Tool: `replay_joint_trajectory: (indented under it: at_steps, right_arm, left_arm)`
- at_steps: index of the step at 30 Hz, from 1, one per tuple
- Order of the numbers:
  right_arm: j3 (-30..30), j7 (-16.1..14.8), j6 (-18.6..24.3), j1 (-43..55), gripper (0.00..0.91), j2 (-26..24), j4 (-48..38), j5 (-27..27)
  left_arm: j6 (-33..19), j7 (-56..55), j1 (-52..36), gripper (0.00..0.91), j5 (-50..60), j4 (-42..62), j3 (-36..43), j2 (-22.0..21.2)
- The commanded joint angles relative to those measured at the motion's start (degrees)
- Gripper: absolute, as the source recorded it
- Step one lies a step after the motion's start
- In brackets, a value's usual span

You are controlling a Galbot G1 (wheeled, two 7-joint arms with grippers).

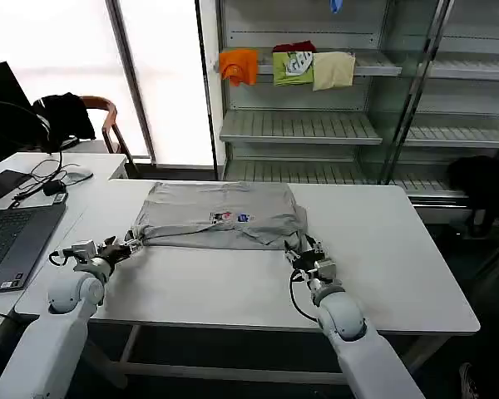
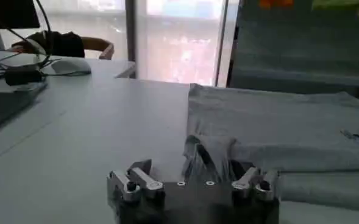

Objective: Fold and organize the clothes.

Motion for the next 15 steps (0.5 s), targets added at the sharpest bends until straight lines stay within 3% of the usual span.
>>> replay_joint_trajectory:
  at_steps: [1, 15]
  right_arm:
    - [-1.0, -0.5, 0.0, 1.0, 0.0, 1.0, -3.8, -0.2]
    - [-0.6, -1.1, -1.8, -0.2, 0.0, 0.4, -2.8, 0.7]
  left_arm:
    - [-0.1, 0.2, -0.1, 0.02, -0.2, 1.5, 0.1, -0.2]
    - [-0.3, 1.2, 1.1, 0.01, -0.4, -2.4, 0.4, 0.9]
